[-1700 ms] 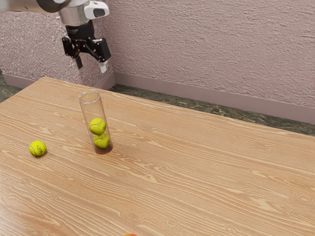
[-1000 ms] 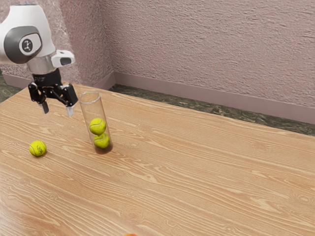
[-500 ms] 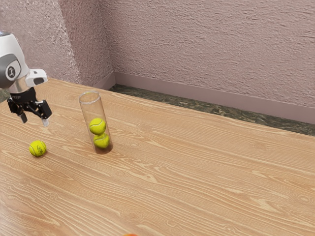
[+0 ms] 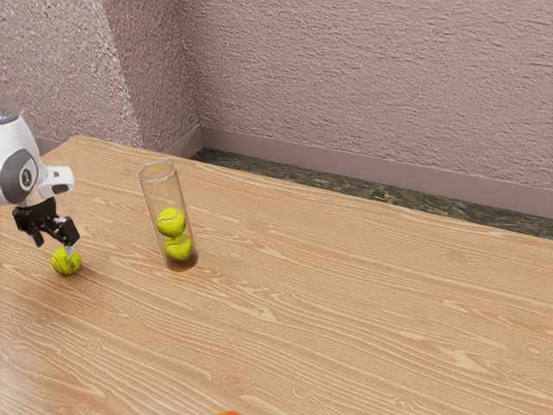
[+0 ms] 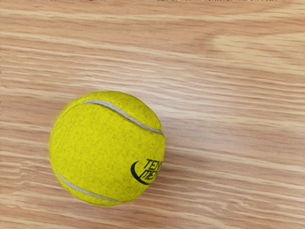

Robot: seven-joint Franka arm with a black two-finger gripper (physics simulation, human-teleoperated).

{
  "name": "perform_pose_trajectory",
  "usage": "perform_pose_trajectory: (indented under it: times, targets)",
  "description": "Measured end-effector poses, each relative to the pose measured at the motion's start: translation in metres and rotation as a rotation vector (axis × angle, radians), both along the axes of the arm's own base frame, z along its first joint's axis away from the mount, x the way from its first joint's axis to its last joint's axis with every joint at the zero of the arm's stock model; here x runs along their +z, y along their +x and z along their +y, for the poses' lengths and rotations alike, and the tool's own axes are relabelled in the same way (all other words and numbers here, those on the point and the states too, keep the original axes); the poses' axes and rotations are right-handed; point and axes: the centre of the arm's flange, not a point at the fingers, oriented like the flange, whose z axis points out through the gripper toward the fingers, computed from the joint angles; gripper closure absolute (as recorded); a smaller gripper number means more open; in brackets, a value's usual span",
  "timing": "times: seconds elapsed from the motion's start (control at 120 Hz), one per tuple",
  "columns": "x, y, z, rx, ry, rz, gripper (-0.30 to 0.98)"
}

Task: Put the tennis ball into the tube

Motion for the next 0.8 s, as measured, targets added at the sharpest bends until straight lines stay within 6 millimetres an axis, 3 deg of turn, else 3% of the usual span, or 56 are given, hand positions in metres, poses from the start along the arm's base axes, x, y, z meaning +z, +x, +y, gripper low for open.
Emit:
perform_pose_trajectory:
  times: [0.15,0.333,0.492,0.8]
  targets:
    - [-0.007,0.005,0.021,-0.013,0.016,-0.016,0.0]
    - [0.005,0.017,0.024,-0.048,0.031,-0.048,0.0]
    - [-0.025,0.023,0.034,-0.053,0.014,-0.018,0.0]
    - [-0.046,0.028,0.037,-0.074,0.003,0.006,0.0]
